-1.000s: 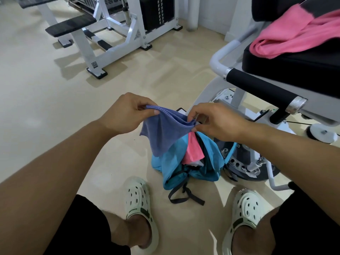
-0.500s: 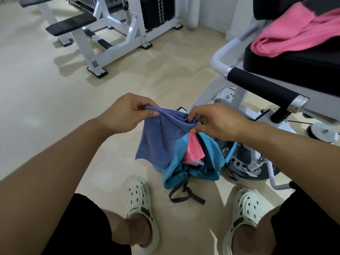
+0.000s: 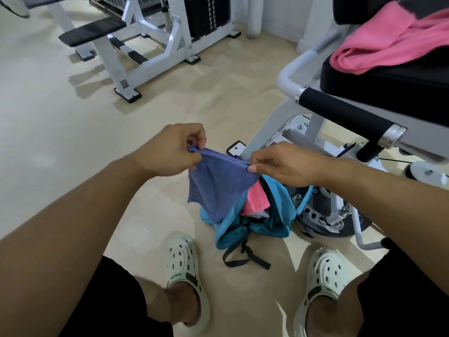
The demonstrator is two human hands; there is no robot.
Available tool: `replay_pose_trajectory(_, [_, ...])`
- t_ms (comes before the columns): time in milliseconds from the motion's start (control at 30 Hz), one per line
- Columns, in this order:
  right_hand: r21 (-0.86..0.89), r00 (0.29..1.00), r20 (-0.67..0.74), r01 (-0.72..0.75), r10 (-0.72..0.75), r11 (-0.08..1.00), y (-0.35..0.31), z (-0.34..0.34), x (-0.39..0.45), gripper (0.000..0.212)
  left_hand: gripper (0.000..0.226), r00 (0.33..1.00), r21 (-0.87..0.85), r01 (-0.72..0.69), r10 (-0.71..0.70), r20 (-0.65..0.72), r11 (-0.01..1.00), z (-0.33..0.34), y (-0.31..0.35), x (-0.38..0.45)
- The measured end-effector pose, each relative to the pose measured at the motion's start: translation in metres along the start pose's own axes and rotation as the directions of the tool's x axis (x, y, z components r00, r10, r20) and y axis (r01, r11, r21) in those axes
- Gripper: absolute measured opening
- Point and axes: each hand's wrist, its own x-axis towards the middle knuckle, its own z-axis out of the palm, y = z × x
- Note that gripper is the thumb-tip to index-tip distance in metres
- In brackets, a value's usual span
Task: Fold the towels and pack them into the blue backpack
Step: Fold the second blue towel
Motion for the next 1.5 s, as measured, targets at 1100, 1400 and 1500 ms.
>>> replay_pose_trajectory(1100, [-0.203,0.993,-0.088,-0.099,0.082,0.974,-0.003,0.002,-0.001,0.015,0.013,0.997,0.071,-0.031,0.026,0.071,0.997,0.012,0.003,0.004])
replay_pose_trajectory(1400, [-0.353,0.987,-0.160,-0.089,0.034,0.931,-0.007,0.006,0.000,0.035,0.009,0.997,0.101,-0.032,0.024,0.074,0.994,0.013,0.006,0.005])
replay_pose_trajectory(1500, [-0.369,0.988,-0.156,-0.071,0.013,0.927,-0.008,0.006,0.000,0.037,0.004,0.997,0.120,-0.033,0.025,0.066,0.992,0.013,0.006,0.005])
